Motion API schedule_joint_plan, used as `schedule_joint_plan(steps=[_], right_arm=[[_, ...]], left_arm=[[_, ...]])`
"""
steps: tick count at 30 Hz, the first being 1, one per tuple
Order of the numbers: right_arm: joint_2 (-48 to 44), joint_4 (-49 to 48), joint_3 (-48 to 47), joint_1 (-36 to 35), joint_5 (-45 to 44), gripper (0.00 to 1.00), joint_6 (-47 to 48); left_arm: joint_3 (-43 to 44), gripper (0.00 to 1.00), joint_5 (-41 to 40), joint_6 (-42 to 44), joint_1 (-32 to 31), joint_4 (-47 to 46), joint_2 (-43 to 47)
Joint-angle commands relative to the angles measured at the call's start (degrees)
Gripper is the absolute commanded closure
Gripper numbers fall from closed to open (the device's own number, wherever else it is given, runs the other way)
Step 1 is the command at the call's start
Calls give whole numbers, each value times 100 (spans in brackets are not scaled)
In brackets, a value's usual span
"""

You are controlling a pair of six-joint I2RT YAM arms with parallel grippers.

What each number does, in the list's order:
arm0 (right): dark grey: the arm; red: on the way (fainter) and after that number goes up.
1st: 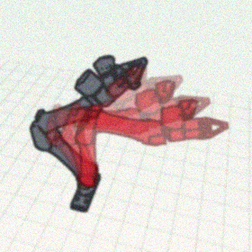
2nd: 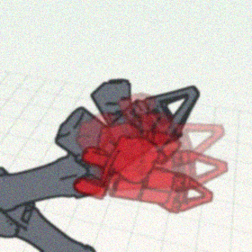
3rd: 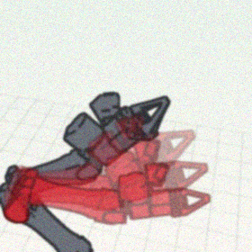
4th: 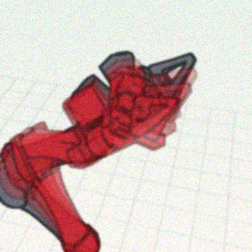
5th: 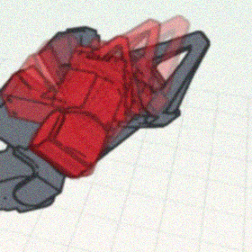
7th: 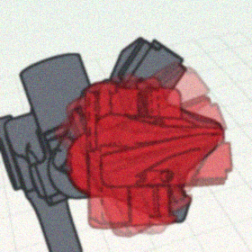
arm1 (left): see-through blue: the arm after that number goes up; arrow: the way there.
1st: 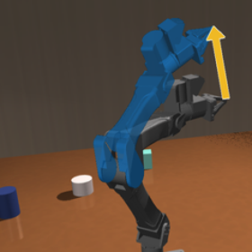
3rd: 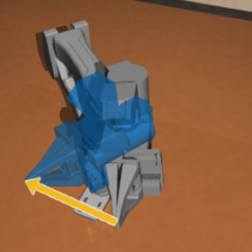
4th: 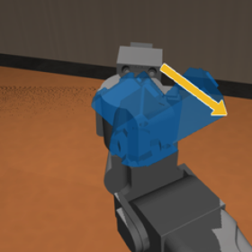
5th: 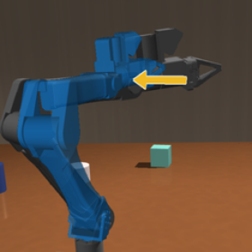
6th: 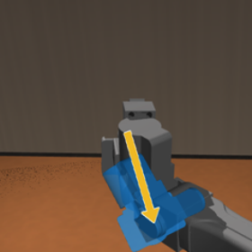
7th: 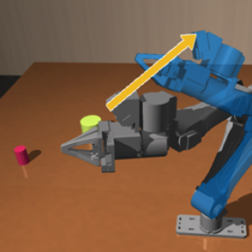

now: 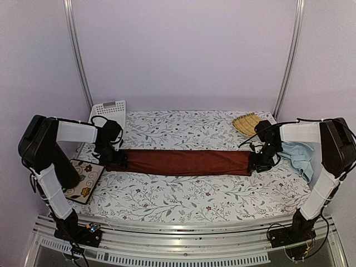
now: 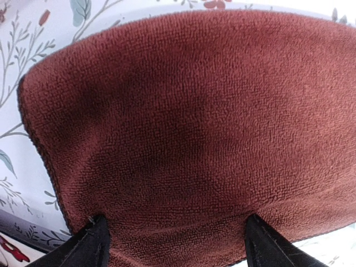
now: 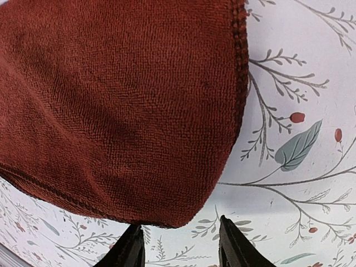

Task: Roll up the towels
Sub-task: Smooth out the towel at the center of the board.

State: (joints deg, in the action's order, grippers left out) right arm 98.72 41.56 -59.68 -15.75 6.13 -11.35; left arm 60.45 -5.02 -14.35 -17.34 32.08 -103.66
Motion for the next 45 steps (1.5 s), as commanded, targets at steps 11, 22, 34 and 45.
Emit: schedule_joint_plan(steps=[11,22,34,45], right_arm=[[-209,-433,-321,485,1722,34,-110],[98,-990,-221,929,1946,33,-774],[-290,-908,525,996,1693,40,-828],[-158,-1201,735,988,1386,57,-836]], left_arm=[[175,3,319,-26,166,424,544],[718,3,491,-208,-12,471,654],[914,3,431,-249,-502,364,205],[751,3,541,-227,-507,238,36]])
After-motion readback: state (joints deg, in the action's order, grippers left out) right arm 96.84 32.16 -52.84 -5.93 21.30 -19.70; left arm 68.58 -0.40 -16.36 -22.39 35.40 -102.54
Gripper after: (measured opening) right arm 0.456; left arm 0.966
